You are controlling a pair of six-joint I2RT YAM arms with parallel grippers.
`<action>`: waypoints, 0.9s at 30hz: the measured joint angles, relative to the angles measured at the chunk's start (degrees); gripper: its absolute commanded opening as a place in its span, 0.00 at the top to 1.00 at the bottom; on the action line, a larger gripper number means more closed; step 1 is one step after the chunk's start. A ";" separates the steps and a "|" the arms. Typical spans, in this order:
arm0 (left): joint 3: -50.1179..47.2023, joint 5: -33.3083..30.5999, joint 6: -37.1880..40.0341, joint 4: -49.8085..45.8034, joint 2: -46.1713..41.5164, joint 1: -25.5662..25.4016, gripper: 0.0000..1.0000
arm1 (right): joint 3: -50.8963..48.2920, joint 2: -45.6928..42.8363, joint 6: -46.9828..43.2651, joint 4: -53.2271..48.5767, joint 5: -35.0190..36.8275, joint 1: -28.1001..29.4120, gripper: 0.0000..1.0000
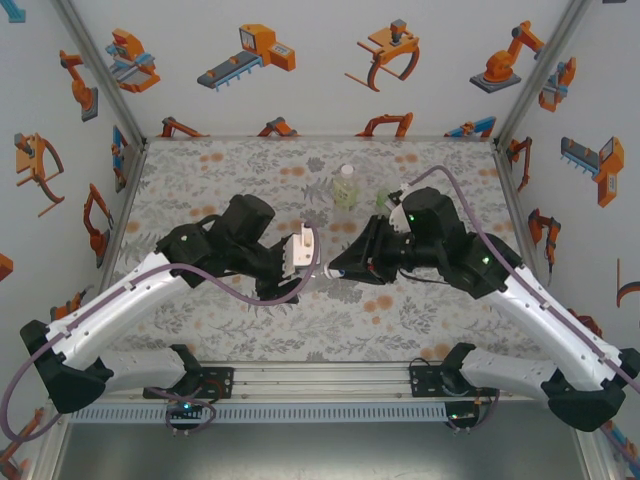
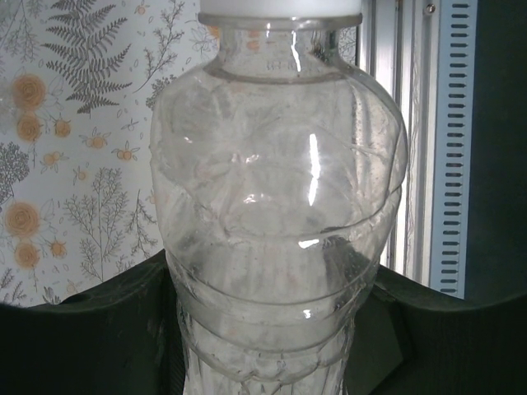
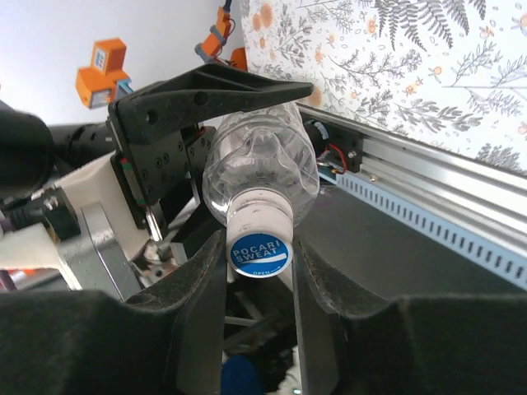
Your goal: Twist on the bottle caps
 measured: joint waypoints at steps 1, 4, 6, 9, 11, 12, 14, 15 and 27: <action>-0.22 -0.42 0.00 0.09 -0.04 0.00 1.00 | -0.85 -0.31 1.57 0.70 0.17 -0.02 0.75; -0.50 -1.11 0.02 0.50 -0.33 0.00 1.00 | -1.53 -0.57 4.24 1.57 0.66 -0.02 0.65; -0.68 -1.16 0.00 1.51 -0.68 0.09 1.00 | -1.49 -0.72 4.81 2.03 0.94 -0.02 0.57; -0.68 -0.17 0.07 6.43 -0.81 -0.33 1.00 | -0.48 0.00 3.54 1.88 1.36 0.42 0.40; -0.68 -0.13 0.31 7.67 -0.98 -0.33 1.00 | 1.42 0.28 0.83 0.04 2.67 0.42 0.30; -0.68 -0.09 0.50 7.98 -1.11 -0.35 1.00 | 2.43 0.26 -0.74 -0.68 3.17 0.42 0.26; -0.68 0.00 0.79 8.04 -1.55 -0.44 1.00 | 4.92 0.15 -4.20 -1.86 4.37 0.42 0.21; -0.68 0.04 0.92 8.04 -1.84 -0.44 1.00 | 6.14 -0.07 -6.51 -2.16 4.81 0.42 0.20; -0.68 2.62 0.87 8.55 -3.02 -0.44 1.00 | 7.61 -6.82 -53.83 2.69 0.20 0.42 0.26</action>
